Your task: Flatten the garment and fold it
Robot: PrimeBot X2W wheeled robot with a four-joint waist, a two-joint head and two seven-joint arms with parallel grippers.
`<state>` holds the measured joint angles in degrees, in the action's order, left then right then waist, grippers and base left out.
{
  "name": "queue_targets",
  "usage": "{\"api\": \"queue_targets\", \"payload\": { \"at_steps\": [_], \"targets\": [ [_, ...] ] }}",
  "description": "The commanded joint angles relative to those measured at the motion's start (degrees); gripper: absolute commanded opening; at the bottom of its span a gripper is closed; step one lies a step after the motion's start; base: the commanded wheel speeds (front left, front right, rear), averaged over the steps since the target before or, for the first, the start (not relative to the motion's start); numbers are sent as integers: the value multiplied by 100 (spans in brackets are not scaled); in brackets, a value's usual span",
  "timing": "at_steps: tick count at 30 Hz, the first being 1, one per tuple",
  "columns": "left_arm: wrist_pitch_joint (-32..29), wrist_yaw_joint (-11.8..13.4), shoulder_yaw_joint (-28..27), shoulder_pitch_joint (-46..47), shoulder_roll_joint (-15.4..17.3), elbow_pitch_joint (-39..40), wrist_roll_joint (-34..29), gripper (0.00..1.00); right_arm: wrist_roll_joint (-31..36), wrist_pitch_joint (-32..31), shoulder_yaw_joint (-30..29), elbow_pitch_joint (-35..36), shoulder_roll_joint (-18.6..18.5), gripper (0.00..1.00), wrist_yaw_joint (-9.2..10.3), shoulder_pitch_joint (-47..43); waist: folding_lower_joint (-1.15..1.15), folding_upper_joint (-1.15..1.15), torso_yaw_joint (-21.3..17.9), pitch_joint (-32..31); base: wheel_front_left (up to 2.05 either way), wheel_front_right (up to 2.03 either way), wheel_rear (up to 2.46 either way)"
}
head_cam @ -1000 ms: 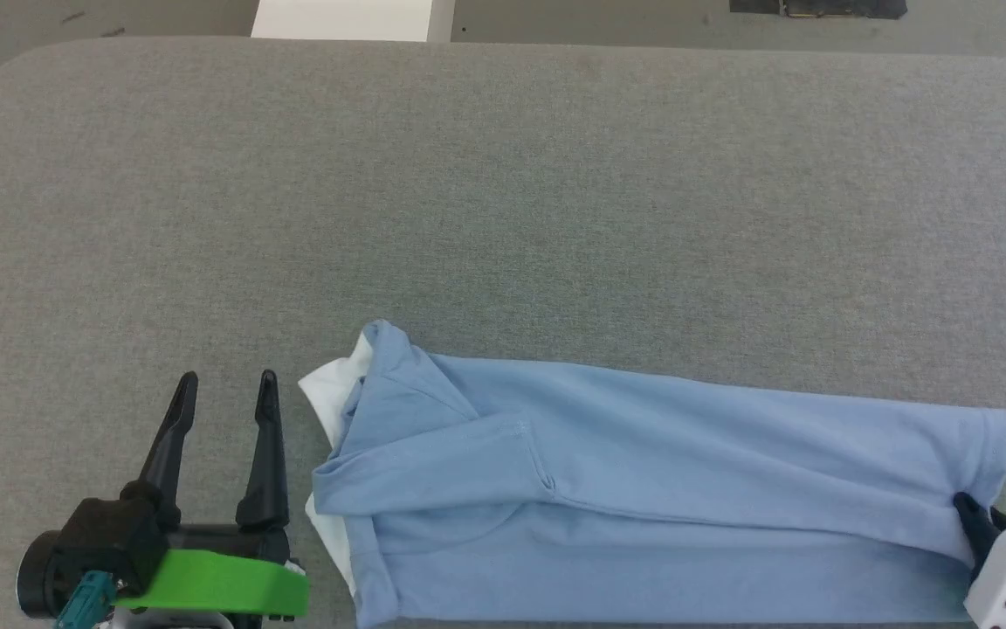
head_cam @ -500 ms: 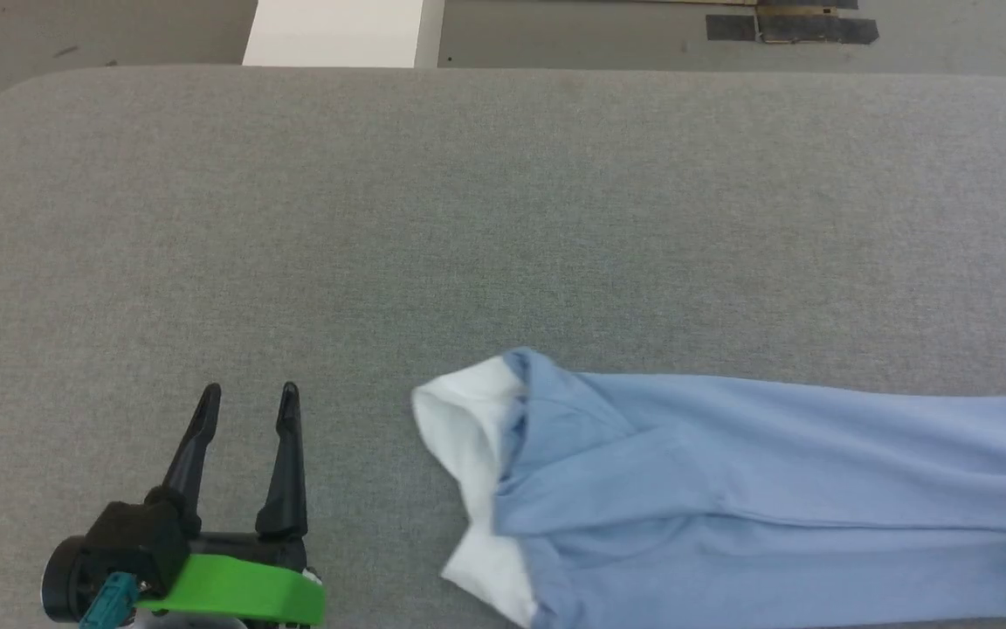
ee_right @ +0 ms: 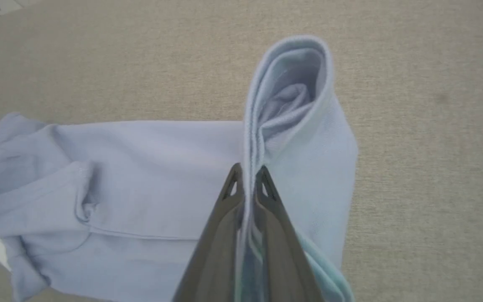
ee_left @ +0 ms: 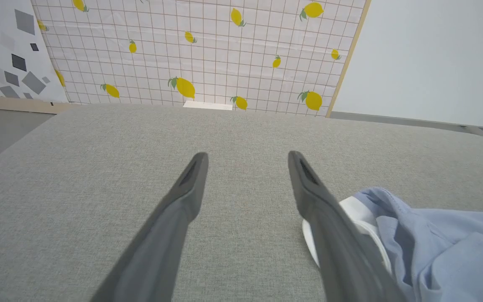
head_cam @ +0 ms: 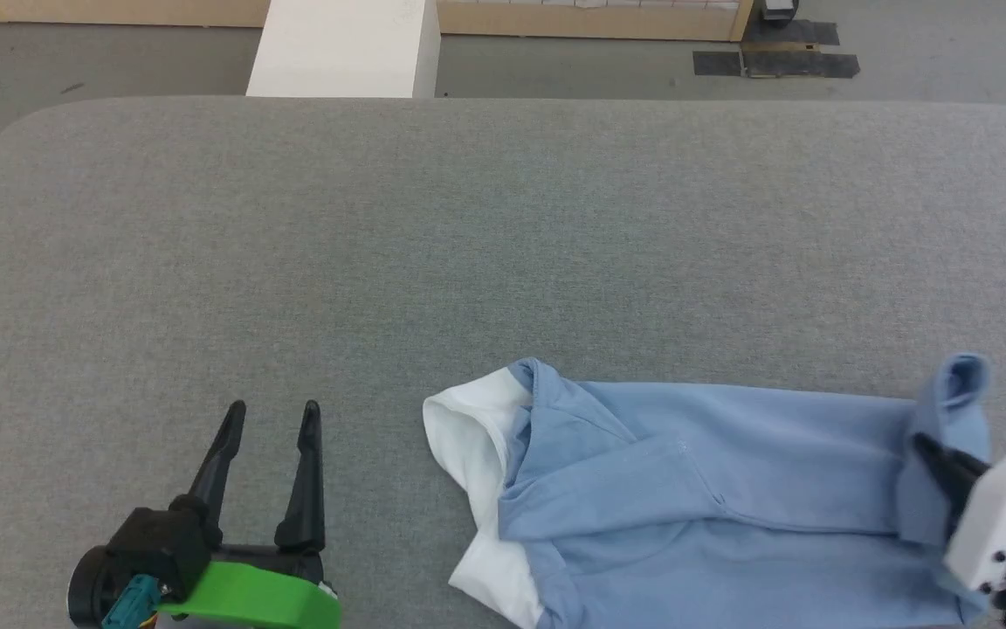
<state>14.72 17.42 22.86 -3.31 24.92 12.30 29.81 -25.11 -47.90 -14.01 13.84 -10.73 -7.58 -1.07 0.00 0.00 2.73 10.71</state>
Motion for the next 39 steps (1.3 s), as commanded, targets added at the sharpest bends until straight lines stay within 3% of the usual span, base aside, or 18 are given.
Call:
{"api": "queue_targets", "payload": {
  "at_steps": [1, 7, 14, 22, 30, 31, 32, 33, 39],
  "targets": [
    [28, -42, 0, 28, -51, -24, 17, 100, -75, -115, 162, 167, 45, 0, 9, -42, 0, 0, 40, -25, 0, 0, 0],
    [28, -133, 16, 48, -100, -100, 66, 100, -376, -572, 1075, 755, 178, 0, 9, 124, 0, 0, 187, -32, 0, 0, 0],
    [28, -208, 4, 115, -170, -161, 71, 100, -471, -700, 2272, 765, 391, 0, 9, 652, 0, 0, 353, 43, 0, 0, 0],
    [28, -294, 24, 273, -327, -243, 39, 100, -202, -227, 3225, -79, 646, 0, 9, 1354, 0, 0, 569, 200, 0, 0, 0],
    [28, -381, -8, 283, -450, -378, 15, 100, 204, 857, 3657, -1701, 780, 0, 9, 1759, 0, 0, 664, 167, 0, 0, 0],
    [28, -391, -7, 283, -461, -398, 16, 100, 178, 1026, 3723, -1908, 781, 15, 9, 1811, 0, 0, 666, 149, 0, 0, 0],
    [28, -401, -6, 283, -468, -414, 19, 100, 130, 1161, 3757, -2071, 782, 42, 9, 1842, 0, 0, 664, 134, 0, 0, 0],
    [28, -413, -2, 284, -474, -435, 25, 100, 86, 1286, 3818, -2276, 782, 100, 9, 1887, 0, 0, 658, 117, 0, 0, 0],
    [28, -459, 29, 309, -500, -514, 50, 100, -303, 1663, 4150, -2911, 784, 100, 9, 2092, 0, 0, 562, 32, 0, 0, 0]
  ]
}}
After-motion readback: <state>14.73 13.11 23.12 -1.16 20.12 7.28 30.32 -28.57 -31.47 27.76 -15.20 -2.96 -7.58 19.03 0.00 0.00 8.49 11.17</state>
